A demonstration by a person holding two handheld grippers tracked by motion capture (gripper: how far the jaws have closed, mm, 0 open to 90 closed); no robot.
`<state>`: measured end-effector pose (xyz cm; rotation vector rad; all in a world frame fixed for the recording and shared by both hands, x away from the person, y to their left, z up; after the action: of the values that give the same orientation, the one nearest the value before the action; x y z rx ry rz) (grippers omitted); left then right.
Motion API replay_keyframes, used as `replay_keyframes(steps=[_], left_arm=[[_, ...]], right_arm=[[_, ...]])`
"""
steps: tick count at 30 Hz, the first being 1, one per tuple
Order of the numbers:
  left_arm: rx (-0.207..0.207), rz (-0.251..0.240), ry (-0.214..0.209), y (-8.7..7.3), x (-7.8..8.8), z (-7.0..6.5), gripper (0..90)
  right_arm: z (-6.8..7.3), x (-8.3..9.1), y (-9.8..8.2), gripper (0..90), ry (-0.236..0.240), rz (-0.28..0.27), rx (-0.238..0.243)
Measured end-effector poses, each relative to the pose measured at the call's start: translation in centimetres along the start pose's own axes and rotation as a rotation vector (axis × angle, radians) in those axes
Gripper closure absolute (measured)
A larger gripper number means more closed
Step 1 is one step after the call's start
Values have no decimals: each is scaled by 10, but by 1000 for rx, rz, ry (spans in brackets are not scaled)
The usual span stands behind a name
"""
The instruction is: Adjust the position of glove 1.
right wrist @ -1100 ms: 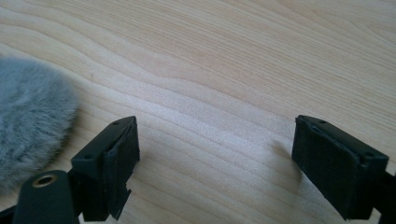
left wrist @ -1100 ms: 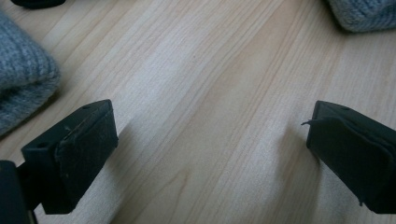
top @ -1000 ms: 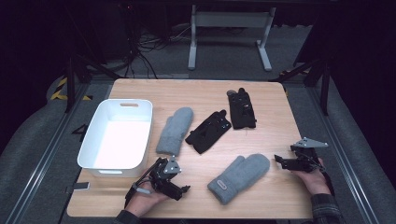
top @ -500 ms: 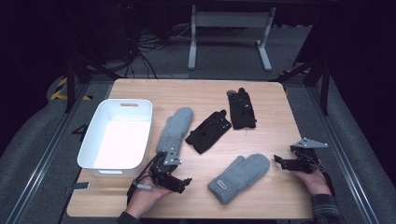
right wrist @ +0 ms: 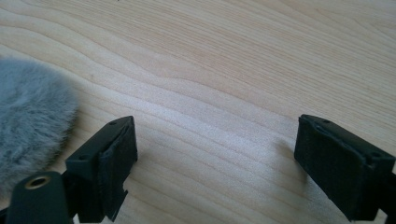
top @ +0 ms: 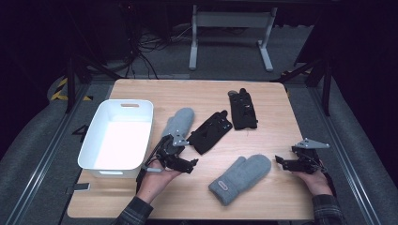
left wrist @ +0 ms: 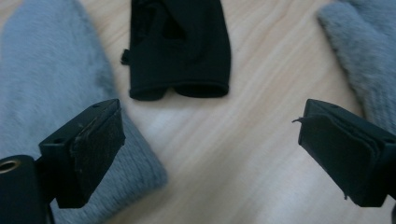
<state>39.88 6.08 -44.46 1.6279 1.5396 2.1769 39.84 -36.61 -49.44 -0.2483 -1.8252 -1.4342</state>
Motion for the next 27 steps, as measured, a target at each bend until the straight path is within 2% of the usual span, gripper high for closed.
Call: replay_keyframes(steps=[3,6,8,11,16,17,22,24,27], left_arm=[[24,-12,26,9,-4,8,117],[26,-13,71,18,-7,15,152],[51,-10,87,23,-12,21,157],[67,-13,104,27,-19,30,192],[133,-6,127,27,-32,48,258],[157,-3,124,25,-37,53,311],[181,18,142,22,-45,61,372],[177,20,155,21,-47,64,400],[185,30,170,19,-51,68,473]], right_arm=[[0,0,0,136,0,0,0],[0,0,0,136,0,0,0],[0,0,0,136,0,0,0],[0,0,0,136,0,0,0],[0,0,0,137,0,0,0],[0,0,0,137,-1,-1,-1],[0,0,0,137,0,0,-1],[0,0,0,137,-1,-1,-1],[0,0,0,137,0,0,-1]])
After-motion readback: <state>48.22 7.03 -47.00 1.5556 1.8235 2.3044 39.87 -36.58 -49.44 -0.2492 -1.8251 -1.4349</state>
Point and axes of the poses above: each handheld gripper's, and its own axes: x roughly backward along the jaws, y roughly out of its top, z roughly to its left, the point moved 4 cm from there along -x, roughly forward along the jaws, and after that the axes turned 2 degrees about x, right-handed, at the moved point
